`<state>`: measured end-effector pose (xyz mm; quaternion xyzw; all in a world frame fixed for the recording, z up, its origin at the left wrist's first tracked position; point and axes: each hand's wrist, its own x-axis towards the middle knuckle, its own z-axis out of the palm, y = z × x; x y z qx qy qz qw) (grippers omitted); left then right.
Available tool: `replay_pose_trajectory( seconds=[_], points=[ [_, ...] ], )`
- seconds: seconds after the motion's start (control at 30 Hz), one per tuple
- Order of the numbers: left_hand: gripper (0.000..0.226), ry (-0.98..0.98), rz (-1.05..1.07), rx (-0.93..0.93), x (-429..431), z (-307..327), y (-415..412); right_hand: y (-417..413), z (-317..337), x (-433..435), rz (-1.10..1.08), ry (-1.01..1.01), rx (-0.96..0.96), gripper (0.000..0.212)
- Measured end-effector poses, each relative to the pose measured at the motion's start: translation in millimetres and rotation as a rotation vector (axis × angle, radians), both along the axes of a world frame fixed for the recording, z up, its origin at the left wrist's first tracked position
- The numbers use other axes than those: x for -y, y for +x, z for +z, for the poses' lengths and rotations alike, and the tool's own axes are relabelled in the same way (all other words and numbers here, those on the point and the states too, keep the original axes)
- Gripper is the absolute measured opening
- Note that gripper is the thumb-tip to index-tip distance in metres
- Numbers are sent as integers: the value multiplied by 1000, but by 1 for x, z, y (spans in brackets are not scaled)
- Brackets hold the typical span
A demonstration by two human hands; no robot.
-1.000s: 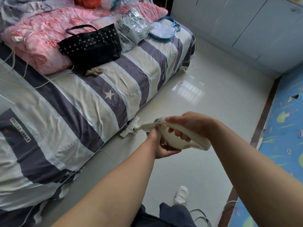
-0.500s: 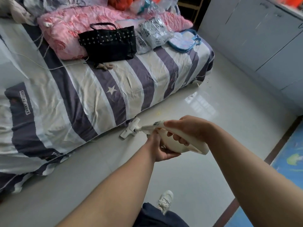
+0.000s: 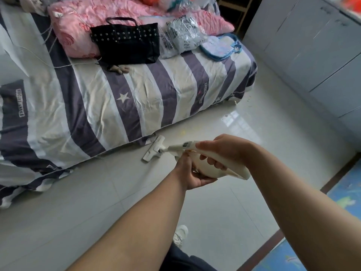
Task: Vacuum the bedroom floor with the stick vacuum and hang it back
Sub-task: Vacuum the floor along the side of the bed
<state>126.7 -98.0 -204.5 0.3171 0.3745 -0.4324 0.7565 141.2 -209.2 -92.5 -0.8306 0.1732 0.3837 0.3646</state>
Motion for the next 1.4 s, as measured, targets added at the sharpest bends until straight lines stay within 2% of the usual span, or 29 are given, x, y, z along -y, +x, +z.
replay_pose_trajectory(
  seconds=[0.53,1.4],
  points=[
    [48,-3,25,-25,40,2,51,54,6,35,58,-27,9,51],
    [49,61,-10,-51,48,1,122,119,-3,48,-10,45,18,52]
  ],
)
